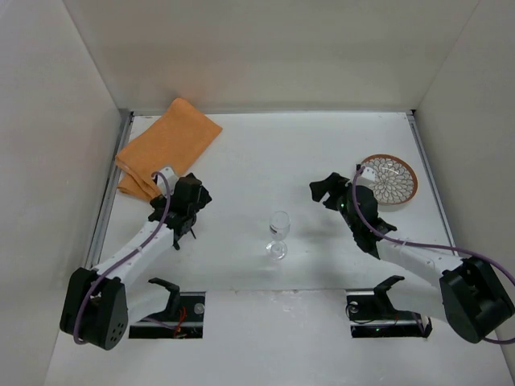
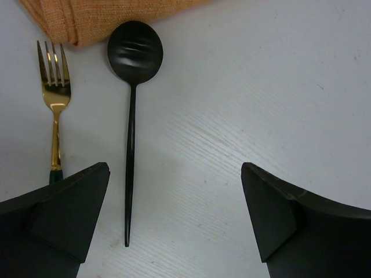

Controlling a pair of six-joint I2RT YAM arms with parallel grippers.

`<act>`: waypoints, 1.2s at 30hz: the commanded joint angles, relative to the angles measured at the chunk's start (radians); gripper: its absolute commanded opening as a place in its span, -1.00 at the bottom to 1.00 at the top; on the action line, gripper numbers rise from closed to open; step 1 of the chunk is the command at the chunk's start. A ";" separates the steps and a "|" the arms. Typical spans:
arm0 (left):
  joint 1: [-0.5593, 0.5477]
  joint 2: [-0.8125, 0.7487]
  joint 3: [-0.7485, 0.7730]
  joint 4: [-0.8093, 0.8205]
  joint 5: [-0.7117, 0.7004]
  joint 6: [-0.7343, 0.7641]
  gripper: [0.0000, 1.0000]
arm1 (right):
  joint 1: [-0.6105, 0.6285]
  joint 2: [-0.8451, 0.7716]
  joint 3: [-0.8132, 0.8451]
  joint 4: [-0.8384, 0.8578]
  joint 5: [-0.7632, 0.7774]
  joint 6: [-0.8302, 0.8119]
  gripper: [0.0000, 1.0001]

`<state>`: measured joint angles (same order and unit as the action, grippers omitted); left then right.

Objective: Set the dinner table for one person

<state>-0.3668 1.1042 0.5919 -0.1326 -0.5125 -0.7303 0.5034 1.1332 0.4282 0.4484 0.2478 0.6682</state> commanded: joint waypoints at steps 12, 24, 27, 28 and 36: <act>0.032 0.319 0.281 0.300 -0.103 0.275 1.00 | 0.011 0.016 0.037 0.035 -0.007 -0.012 -0.65; 0.113 0.902 0.917 0.165 0.166 0.506 0.00 | 0.019 0.027 0.043 0.039 -0.018 -0.015 -0.51; 0.121 1.011 1.048 0.116 0.164 0.566 0.35 | 0.025 0.030 0.046 0.039 -0.019 -0.015 -0.48; 0.121 1.045 1.090 0.093 0.169 0.583 0.39 | 0.025 0.028 0.046 0.038 -0.019 -0.016 -0.48; 0.087 1.220 1.292 0.061 0.075 0.753 0.36 | 0.042 0.039 0.052 0.042 -0.019 -0.016 -0.48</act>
<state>-0.2630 2.3001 1.7943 -0.0246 -0.3923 -0.0929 0.5270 1.1614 0.4313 0.4465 0.2348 0.6621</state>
